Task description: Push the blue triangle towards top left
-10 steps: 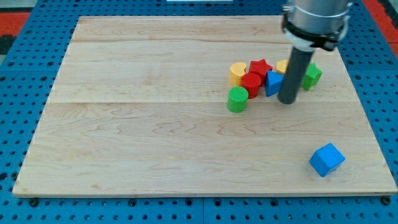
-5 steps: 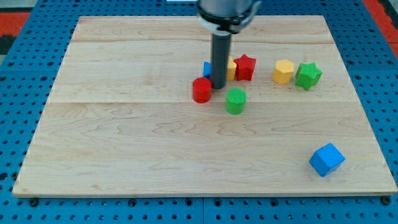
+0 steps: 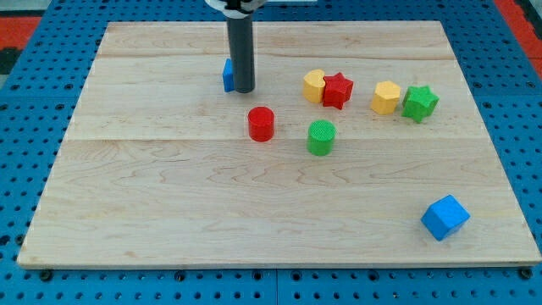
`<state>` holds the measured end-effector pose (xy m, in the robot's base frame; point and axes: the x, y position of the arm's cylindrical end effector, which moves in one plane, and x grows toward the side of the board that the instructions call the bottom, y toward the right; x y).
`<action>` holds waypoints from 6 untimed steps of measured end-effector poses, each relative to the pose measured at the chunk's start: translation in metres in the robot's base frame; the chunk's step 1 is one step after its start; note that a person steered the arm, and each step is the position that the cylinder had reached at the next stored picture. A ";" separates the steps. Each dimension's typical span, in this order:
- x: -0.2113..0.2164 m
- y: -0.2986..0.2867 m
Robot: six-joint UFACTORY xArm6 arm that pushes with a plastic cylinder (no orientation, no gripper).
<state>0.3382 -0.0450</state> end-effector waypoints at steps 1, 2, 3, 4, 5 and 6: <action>-0.032 0.025; -0.042 -0.005; -0.035 -0.090; -0.022 -0.078; -0.042 -0.047; -0.017 -0.011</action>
<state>0.3213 -0.0561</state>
